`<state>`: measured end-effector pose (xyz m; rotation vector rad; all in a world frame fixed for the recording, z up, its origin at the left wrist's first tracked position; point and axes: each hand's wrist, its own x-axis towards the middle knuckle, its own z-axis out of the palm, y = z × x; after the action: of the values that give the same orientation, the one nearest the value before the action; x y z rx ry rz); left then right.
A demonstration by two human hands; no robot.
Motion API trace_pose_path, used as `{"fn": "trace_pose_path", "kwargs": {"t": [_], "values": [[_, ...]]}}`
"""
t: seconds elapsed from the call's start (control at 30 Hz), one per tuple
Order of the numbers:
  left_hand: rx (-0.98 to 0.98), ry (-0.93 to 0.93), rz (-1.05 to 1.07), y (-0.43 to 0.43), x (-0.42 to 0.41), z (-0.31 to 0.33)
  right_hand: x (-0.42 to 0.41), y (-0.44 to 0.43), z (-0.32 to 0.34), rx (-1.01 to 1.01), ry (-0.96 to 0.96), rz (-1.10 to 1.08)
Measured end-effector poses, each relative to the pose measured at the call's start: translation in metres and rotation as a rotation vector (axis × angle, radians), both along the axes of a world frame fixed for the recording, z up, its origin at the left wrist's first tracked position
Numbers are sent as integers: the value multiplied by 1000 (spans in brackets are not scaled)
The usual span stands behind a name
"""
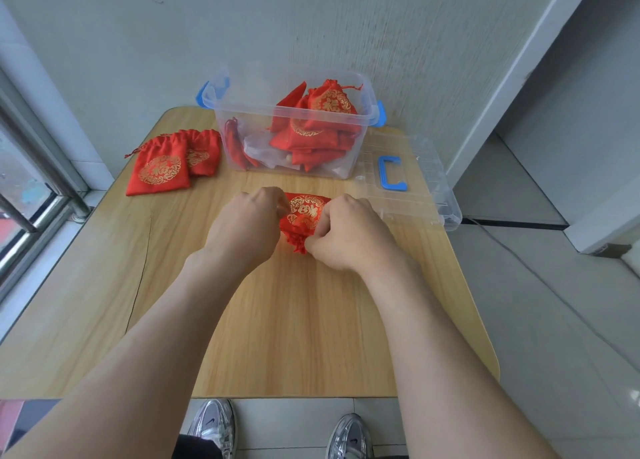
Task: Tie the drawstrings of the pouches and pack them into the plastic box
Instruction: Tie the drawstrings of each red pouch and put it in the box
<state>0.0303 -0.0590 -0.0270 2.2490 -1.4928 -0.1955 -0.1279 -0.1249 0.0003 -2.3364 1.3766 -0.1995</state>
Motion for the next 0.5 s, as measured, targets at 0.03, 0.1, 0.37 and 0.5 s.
{"fn": "trace_pose_path", "kwargs": {"t": [0.03, 0.1, 0.37, 0.5], "values": [[7, -1, 4, 1, -1, 0, 0, 1, 0, -10, 22, 10], [3, -17, 17, 1, -3, 0, 2, 2, 1, -23, 40, 22], [-73, -60, 33, 1, -2, -6, 2, 3, 1, -148, -25, 211], [-142, 120, 59, 0, -4, 3, -4, 0, -5, 22, -138, 201]]}}
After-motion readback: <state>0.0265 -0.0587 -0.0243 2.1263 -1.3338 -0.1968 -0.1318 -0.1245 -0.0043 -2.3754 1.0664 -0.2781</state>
